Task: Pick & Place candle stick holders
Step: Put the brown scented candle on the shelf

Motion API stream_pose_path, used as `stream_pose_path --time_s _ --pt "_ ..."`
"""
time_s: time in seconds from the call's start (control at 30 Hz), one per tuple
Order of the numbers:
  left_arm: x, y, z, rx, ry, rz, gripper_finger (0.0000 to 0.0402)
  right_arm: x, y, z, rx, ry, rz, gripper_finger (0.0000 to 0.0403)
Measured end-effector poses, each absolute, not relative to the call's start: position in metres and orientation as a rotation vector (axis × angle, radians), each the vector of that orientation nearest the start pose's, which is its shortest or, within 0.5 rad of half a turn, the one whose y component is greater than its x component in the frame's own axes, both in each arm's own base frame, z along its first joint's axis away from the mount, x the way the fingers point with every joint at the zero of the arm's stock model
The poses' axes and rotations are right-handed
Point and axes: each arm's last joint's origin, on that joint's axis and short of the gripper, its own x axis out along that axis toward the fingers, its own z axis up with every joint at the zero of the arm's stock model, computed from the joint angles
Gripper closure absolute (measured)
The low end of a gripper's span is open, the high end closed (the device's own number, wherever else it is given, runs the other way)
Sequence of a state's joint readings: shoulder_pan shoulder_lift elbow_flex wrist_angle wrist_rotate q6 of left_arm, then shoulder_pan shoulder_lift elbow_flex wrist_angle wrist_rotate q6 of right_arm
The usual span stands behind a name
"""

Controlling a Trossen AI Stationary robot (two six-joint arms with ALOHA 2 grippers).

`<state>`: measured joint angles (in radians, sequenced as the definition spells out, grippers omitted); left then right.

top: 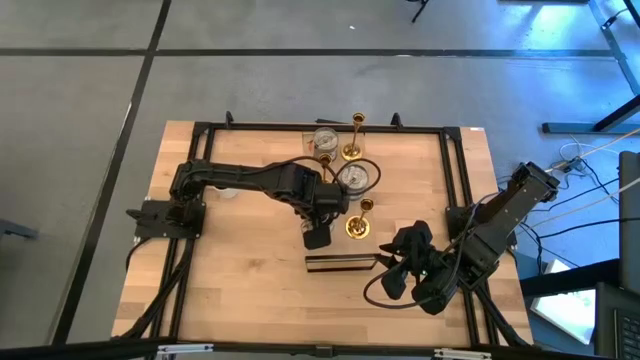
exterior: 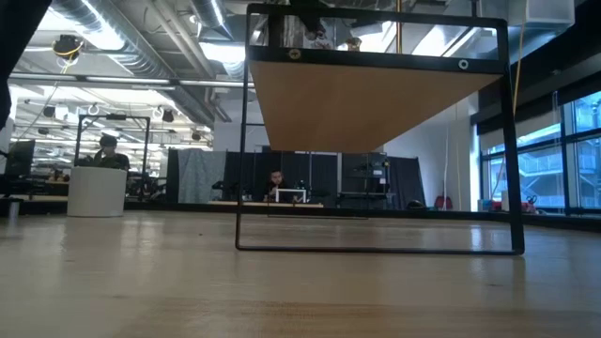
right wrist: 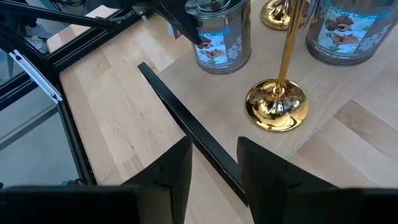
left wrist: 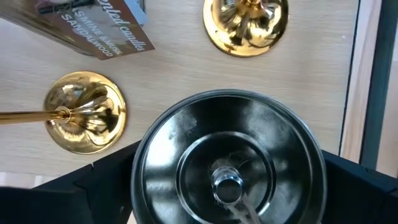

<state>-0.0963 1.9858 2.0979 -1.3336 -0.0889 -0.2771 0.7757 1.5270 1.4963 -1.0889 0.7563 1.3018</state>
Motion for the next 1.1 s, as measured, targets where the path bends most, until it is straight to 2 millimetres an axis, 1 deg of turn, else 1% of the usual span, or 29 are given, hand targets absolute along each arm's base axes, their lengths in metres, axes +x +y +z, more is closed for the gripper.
stream_pose_path --time_s 1.1 --pt "0.3966 -0.034 0.3432 -0.107 1.169 0.194 0.0015 0.2241 0.1913 0.3398 0.453 0.632 -0.473 0.0273"
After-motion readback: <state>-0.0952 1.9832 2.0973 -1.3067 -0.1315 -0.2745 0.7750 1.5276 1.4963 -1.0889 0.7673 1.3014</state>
